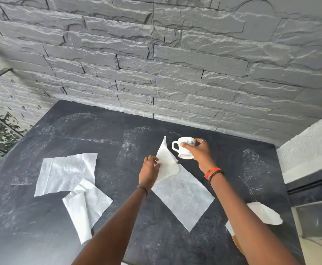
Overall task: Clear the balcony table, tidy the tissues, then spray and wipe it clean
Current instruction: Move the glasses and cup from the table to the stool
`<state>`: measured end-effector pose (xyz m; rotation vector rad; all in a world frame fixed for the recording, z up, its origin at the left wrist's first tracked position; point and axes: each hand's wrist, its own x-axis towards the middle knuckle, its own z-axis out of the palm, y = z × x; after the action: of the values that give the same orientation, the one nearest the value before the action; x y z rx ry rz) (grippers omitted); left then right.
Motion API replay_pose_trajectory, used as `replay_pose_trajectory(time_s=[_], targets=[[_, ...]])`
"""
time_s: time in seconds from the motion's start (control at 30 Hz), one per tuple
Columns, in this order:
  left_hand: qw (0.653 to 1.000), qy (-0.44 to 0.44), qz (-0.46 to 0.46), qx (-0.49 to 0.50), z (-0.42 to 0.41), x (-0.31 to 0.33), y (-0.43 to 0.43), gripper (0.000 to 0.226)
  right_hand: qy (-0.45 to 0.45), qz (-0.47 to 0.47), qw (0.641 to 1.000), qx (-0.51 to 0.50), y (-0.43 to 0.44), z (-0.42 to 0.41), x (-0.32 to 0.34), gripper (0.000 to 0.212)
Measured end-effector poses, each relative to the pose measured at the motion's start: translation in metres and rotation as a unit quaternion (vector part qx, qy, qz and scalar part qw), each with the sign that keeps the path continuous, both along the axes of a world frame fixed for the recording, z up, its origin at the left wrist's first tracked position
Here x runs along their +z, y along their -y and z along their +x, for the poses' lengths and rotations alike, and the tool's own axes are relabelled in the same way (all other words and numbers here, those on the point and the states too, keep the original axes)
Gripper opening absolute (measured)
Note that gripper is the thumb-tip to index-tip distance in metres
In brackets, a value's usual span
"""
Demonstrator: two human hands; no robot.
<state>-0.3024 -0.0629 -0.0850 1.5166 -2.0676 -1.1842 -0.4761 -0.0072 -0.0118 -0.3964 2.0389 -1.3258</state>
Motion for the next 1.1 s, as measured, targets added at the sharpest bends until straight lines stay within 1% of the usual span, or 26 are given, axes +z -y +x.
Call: replay_pose_trajectory(time_s=[0.1, 0.17, 0.27, 0.33, 0.37, 0.4, 0.5, 0.53, 0.6, 0.67, 0.8, 0.9, 1.03, 1.1], targets=[[0.999, -0.041, 0.016, 0.027, 0.004, 0.009, 0.002, 0.014, 0.074, -0.030, 0.996, 0.026, 0.000, 0.018, 0.008, 0.042], [0.994, -0.088, 0.037, 0.054, 0.011, 0.016, 0.005, 0.011, 0.108, -0.051, 0.990, 0.075, 0.000, 0.033, 0.013, 0.036], [0.973, -0.180, 0.087, 0.118, 0.040, 0.028, 0.008, 0.019, 0.127, -0.051, 0.980, 0.148, 0.004, 0.064, 0.020, 0.017], [0.957, -0.227, 0.116, 0.137, 0.061, 0.033, 0.011, 0.021, 0.141, -0.048, 0.973, 0.179, 0.010, 0.081, 0.019, 0.010], [0.950, -0.245, 0.123, 0.147, 0.081, 0.034, 0.011, 0.023, 0.148, -0.044, 0.967, 0.203, 0.016, 0.096, 0.017, 0.011], [0.944, -0.262, 0.133, 0.150, 0.094, 0.037, 0.011, 0.025, 0.145, -0.036, 0.964, 0.220, 0.019, 0.106, 0.015, 0.017], [0.929, -0.295, 0.137, 0.174, 0.152, 0.043, 0.008, 0.031, 0.118, -0.012, 0.955, 0.270, 0.034, 0.151, 0.003, 0.066], [0.926, -0.303, 0.129, 0.182, 0.174, 0.046, 0.004, 0.029, 0.113, -0.008, 0.950, 0.291, 0.038, 0.171, 0.002, 0.071], [0.922, -0.312, 0.120, 0.198, 0.212, 0.051, -0.005, 0.023, 0.105, -0.008, 0.937, 0.332, 0.044, 0.208, -0.004, 0.069], [0.918, -0.314, 0.123, 0.207, 0.240, 0.054, -0.013, 0.023, 0.085, -0.006, 0.928, 0.362, 0.047, 0.238, -0.002, 0.070], [0.908, -0.308, 0.084, 0.272, 0.320, 0.054, -0.039, 0.023, 0.062, -0.019, 0.885, 0.460, 0.052, 0.319, -0.004, 0.057], [0.888, -0.309, 0.066, 0.333, 0.374, 0.051, -0.062, 0.021, 0.035, -0.032, 0.854, 0.518, 0.048, 0.379, -0.006, 0.058], [0.853, -0.318, 0.042, 0.412, 0.436, 0.046, -0.100, 0.017, 0.010, -0.045, 0.804, 0.593, 0.032, 0.457, -0.010, 0.063], [0.835, -0.322, 0.030, 0.445, 0.461, 0.043, -0.120, 0.013, -0.008, -0.054, 0.788, 0.614, 0.020, 0.491, -0.014, 0.065]])
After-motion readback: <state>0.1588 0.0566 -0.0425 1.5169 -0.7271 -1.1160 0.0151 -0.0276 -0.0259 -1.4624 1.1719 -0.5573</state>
